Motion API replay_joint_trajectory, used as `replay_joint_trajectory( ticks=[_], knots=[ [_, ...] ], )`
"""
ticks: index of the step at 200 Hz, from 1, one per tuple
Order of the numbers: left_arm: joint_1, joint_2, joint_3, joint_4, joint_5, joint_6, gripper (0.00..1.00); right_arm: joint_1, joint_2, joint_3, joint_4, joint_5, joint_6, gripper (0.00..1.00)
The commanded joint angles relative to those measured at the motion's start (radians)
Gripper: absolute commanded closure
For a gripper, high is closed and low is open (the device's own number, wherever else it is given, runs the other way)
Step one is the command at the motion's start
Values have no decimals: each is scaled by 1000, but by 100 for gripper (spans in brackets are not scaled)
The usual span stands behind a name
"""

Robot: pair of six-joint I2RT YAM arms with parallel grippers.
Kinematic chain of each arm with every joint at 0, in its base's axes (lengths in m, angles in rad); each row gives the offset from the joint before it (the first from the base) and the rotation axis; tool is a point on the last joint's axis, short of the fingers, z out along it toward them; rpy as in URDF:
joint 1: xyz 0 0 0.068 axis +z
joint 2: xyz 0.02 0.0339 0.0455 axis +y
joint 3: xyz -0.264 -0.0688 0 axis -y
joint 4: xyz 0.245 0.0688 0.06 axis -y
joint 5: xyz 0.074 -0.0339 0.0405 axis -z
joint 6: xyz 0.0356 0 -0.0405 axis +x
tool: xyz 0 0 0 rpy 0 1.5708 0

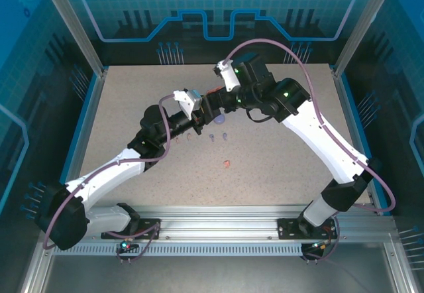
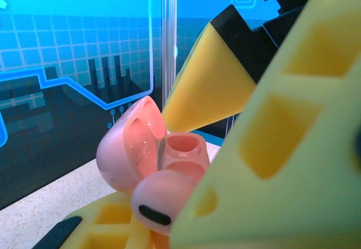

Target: Insert wireless bluetooth earbuds into charging case

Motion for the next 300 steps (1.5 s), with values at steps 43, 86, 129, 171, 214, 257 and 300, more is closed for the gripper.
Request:
replay_joint_trajectory(
  ticks=[43, 86, 129, 171, 214, 257, 300],
  knots=[
    [-1, 3, 35, 44, 15, 13, 100, -13, -15, 14, -37, 50, -17, 9],
    [-1, 4, 37, 43, 15, 12, 100, -52, -51, -23, -20, 14, -6, 10],
    [-1, 4, 37, 41, 15, 15, 100, -79, -68, -43, -7, -15, 2, 10],
    [-2, 3, 37, 42, 15, 15, 100, -90, -72, -54, -3, -24, 4, 10],
    [-1, 1, 37, 42, 15, 15, 100, -103, -90, -76, 17, -65, 4, 10],
    [-2, 0, 33, 42, 15, 13, 100, -148, -145, -129, 95, -167, 49, 9],
    [-2, 0, 31, 46, 7, 13, 100, -162, -196, -161, 107, -140, 86, 9]
  ],
)
